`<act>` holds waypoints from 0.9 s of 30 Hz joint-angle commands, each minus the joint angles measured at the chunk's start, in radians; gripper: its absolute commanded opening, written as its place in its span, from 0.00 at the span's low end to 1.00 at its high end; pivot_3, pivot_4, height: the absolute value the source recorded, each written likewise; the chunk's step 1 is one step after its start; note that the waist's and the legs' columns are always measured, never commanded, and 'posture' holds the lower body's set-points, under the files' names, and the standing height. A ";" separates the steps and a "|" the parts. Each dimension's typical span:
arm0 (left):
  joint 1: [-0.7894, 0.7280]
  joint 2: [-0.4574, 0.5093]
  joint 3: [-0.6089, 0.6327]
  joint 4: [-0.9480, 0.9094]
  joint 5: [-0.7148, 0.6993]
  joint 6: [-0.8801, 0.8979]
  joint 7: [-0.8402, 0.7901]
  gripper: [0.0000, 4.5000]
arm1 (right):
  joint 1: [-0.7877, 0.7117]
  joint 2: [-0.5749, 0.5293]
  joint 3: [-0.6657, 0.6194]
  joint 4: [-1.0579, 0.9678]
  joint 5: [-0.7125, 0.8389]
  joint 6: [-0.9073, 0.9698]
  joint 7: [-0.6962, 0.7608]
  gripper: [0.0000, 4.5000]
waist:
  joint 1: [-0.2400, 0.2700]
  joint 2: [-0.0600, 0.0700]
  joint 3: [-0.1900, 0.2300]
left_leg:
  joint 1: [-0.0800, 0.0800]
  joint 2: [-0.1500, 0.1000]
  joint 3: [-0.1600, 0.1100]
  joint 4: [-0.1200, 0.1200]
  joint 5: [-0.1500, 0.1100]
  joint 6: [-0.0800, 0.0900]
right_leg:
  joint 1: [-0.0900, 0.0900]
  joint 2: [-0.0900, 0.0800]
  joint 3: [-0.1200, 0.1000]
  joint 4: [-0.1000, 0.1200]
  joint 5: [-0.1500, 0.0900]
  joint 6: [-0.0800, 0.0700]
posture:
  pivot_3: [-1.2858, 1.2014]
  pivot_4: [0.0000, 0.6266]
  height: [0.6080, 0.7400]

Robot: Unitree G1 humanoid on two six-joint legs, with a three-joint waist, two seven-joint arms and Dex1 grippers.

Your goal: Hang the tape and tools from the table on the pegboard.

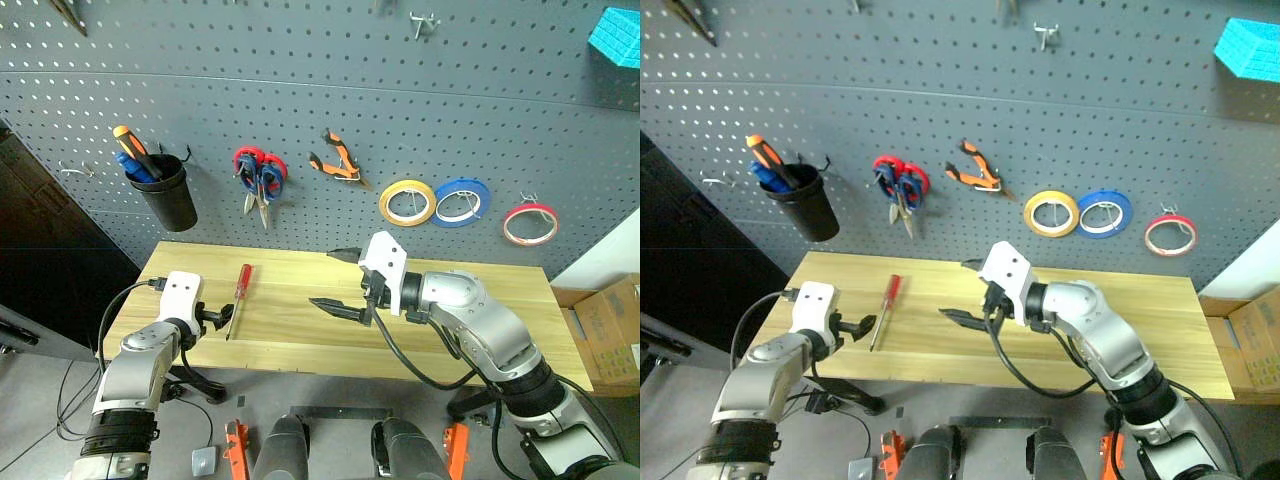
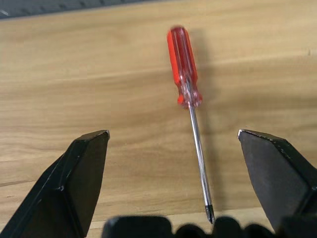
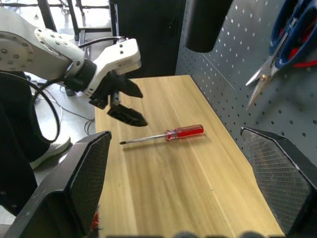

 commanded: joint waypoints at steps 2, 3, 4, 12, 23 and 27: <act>-0.037 0.031 -0.024 0.037 0.021 -0.005 -0.034 0.99 | -0.012 -0.008 -0.013 -0.012 0.006 -0.003 0.036 1.00 | -0.001 0.000 0.019 | -0.003 0.001 -0.001 -0.001 0.000 0.000 | -0.004 0.001 0.000 0.001 -0.001 -0.001 | 0.55 0.43 1.00; -0.045 0.031 -0.027 0.047 0.023 -0.008 -0.036 0.99 | -0.011 -0.013 -0.013 -0.013 0.005 -0.003 0.043 1.00 | -0.002 0.000 0.025 | -0.007 0.001 -0.001 0.000 0.000 0.000 | -0.007 0.001 -0.001 0.002 -0.001 -0.001 | 0.55 0.43 1.00; -0.058 0.026 -0.031 0.060 0.027 -0.009 -0.034 0.99 | -0.010 -0.017 -0.012 -0.011 0.005 -0.004 0.052 1.00 | -0.002 0.000 0.029 | -0.007 0.001 -0.002 0.000 0.000 0.000 | -0.008 0.001 -0.001 0.003 -0.001 -0.001 | 0.55 0.44 1.00; -0.194 -0.034 -0.041 0.164 0.046 -0.014 0.016 0.99 | -0.035 -0.051 -0.016 0.008 0.004 0.001 0.117 1.00 | -0.003 -0.002 0.064 | -0.009 0.000 -0.003 0.002 0.000 0.001 | -0.007 0.001 -0.002 0.003 -0.001 0.000 | 0.55 0.49 1.00; -0.426 -0.066 -0.073 0.473 0.112 -0.141 0.061 0.99 | -0.088 -0.080 -0.013 0.078 -0.019 0.005 0.177 1.00 | -0.007 -0.004 0.110 | -0.013 0.000 -0.004 0.001 0.000 0.000 | -0.011 0.002 -0.003 0.002 0.002 0.008 | 0.54 0.57 1.00; -0.468 -0.064 -0.091 0.571 0.134 -0.186 0.041 0.99 | -0.078 -0.085 -0.017 0.070 -0.013 0.015 0.179 1.00 | -0.018 -0.004 0.123 | -0.014 0.000 -0.005 0.000 -0.001 0.000 | -0.012 0.002 -0.003 0.002 0.002 0.009 | 0.54 0.60 1.00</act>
